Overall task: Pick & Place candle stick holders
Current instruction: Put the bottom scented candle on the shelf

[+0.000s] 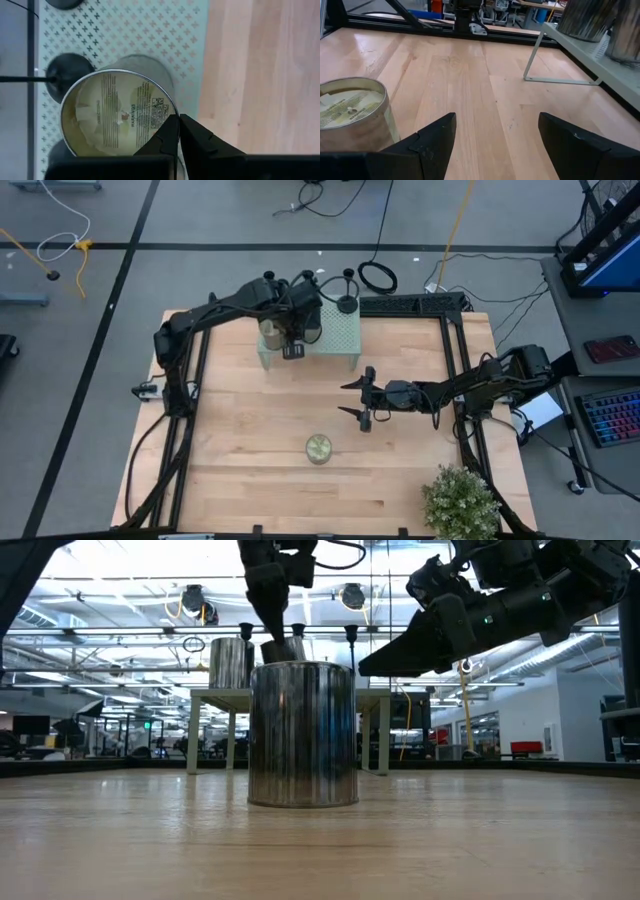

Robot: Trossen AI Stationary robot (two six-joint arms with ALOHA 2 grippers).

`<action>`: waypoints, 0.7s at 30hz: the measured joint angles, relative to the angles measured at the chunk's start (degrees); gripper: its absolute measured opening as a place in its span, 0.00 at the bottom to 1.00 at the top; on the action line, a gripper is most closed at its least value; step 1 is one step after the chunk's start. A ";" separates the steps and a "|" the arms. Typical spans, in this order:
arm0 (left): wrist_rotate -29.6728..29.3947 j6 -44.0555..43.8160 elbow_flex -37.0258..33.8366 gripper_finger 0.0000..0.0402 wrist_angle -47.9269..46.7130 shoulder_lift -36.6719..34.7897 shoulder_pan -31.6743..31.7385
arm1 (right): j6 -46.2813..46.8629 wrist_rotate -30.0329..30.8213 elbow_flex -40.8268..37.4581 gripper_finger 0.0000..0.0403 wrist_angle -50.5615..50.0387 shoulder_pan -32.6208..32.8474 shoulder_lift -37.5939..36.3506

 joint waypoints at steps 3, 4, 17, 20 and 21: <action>0.91 0.71 0.00 0.04 0.14 0.23 0.27 | 0.02 0.00 0.00 0.68 0.02 0.00 0.00; 0.95 0.71 0.00 0.04 0.23 0.25 0.25 | 0.00 0.00 0.00 0.68 0.00 0.00 0.00; 1.00 2.20 -0.02 0.05 2.46 0.23 0.20 | 0.02 -0.07 0.00 0.68 -0.15 0.00 0.00; 1.00 2.20 -0.04 0.05 2.80 0.23 0.20 | 0.02 -0.07 0.00 0.68 -0.15 0.00 0.00; 1.00 2.20 -0.04 0.06 2.96 0.23 0.20 | 0.02 -0.07 0.00 0.68 -0.15 0.00 0.00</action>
